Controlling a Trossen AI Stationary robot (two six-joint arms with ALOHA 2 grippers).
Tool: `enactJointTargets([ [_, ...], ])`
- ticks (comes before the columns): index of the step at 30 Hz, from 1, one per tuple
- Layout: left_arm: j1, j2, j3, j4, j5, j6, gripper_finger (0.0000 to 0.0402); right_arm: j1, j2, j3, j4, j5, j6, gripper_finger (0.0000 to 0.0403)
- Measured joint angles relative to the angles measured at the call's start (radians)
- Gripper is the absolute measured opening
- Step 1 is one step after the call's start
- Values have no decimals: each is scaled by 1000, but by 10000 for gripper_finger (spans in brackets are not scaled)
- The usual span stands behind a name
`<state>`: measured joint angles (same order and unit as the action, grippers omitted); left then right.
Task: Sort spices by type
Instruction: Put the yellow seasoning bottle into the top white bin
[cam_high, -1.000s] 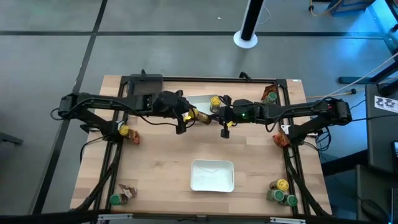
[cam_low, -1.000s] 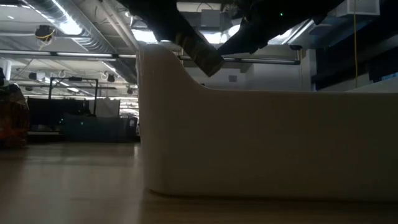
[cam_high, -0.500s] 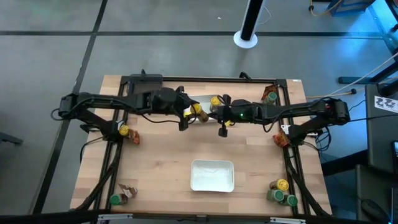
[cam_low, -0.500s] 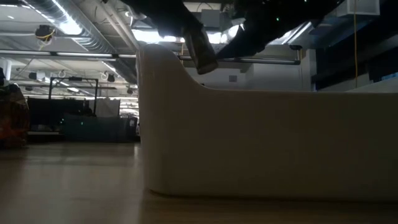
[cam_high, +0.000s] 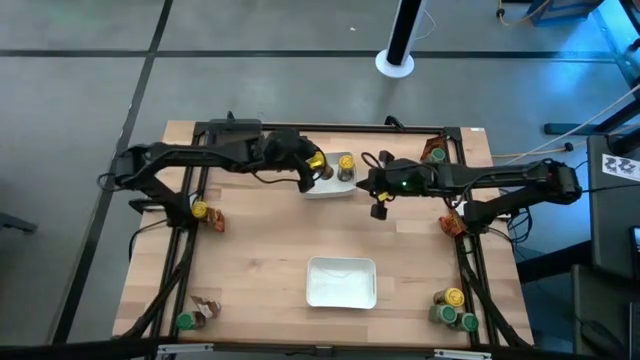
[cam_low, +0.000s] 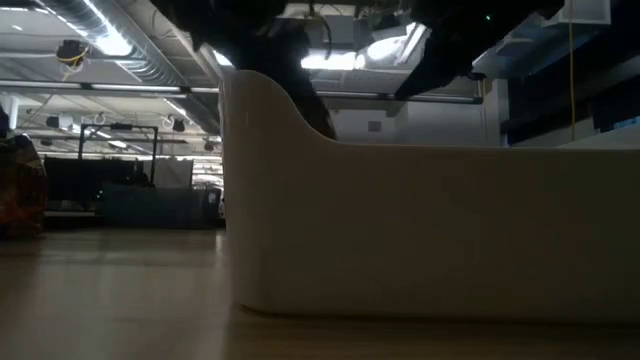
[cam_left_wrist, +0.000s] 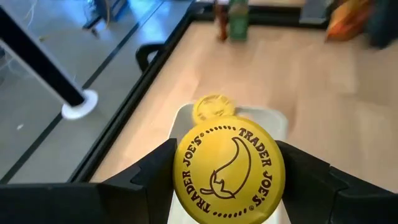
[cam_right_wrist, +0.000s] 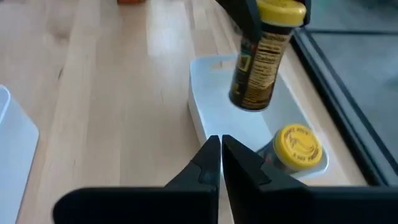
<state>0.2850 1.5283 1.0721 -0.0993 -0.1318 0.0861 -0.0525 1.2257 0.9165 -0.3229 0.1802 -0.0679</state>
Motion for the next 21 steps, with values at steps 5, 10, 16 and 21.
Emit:
enactJointTargets([
  [5,27,92,16,36,0,26,216,0,4,0,-37,-1,13,19],
  [10,44,175,76,18,0,27,218,0,5,0,-38,-7,14,19],
  [16,70,233,152,-51,1,24,219,0,5,0,-43,-7,13,19],
  [21,88,269,157,-26,46,-2,220,0,5,0,-42,-8,12,19],
])
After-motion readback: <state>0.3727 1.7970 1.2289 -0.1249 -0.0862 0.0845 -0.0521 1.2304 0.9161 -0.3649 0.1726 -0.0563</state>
